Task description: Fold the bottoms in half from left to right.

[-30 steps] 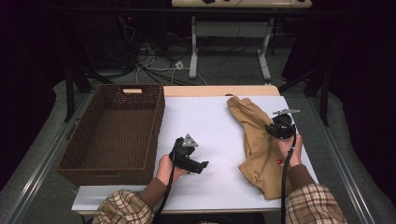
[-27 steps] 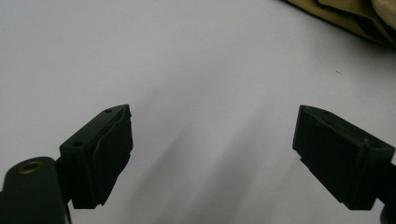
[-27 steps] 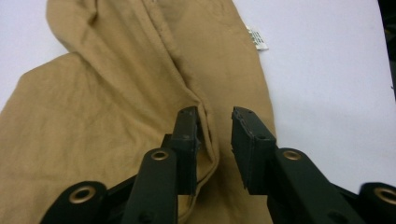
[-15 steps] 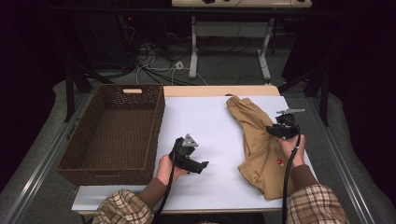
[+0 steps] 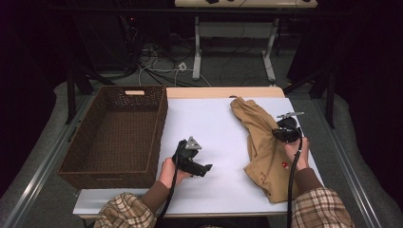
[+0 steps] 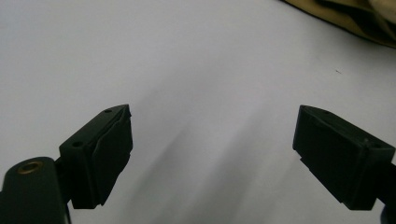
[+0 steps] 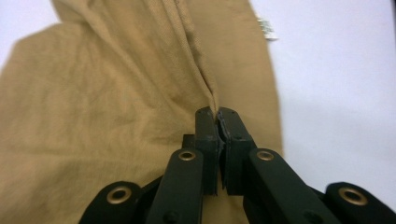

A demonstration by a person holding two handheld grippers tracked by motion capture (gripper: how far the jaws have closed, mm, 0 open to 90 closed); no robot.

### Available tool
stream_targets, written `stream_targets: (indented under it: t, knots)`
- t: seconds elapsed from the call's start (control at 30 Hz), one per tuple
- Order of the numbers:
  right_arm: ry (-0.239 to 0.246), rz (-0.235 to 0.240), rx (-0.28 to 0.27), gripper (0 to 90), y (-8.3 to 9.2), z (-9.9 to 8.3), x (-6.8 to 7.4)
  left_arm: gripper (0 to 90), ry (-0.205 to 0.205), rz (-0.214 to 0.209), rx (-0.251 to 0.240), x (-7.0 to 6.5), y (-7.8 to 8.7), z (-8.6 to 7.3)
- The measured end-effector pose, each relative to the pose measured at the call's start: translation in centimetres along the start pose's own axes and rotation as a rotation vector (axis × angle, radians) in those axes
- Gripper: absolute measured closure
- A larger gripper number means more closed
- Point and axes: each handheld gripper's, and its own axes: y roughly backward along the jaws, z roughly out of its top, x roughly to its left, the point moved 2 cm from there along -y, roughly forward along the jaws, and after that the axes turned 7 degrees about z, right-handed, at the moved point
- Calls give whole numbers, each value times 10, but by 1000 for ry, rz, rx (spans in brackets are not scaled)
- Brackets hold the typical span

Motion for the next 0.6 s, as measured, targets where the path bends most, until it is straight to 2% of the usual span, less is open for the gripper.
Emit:
stream_targets:
  t: [0.13,0.17,0.23,0.3,0.4,0.5,0.6]
  knots:
    - [-14,22,37,672,-1,-2,0,119,1,-2,5,0,-1,0]
    - [-17,31,31,599,2,-2,2,118,0,-1,6,0,-2,0]
    - [-4,37,28,524,12,-1,6,118,1,-4,6,-1,-2,0]
    - [5,66,27,463,19,-2,11,118,2,-3,4,-1,-2,0]
    - [21,112,62,427,21,-8,22,118,-3,-3,6,-2,0,0]
    - [68,102,124,427,19,-13,31,118,-10,3,-4,-3,2,0]
    - [80,81,139,446,23,-16,29,118,-6,1,-1,-3,2,0]
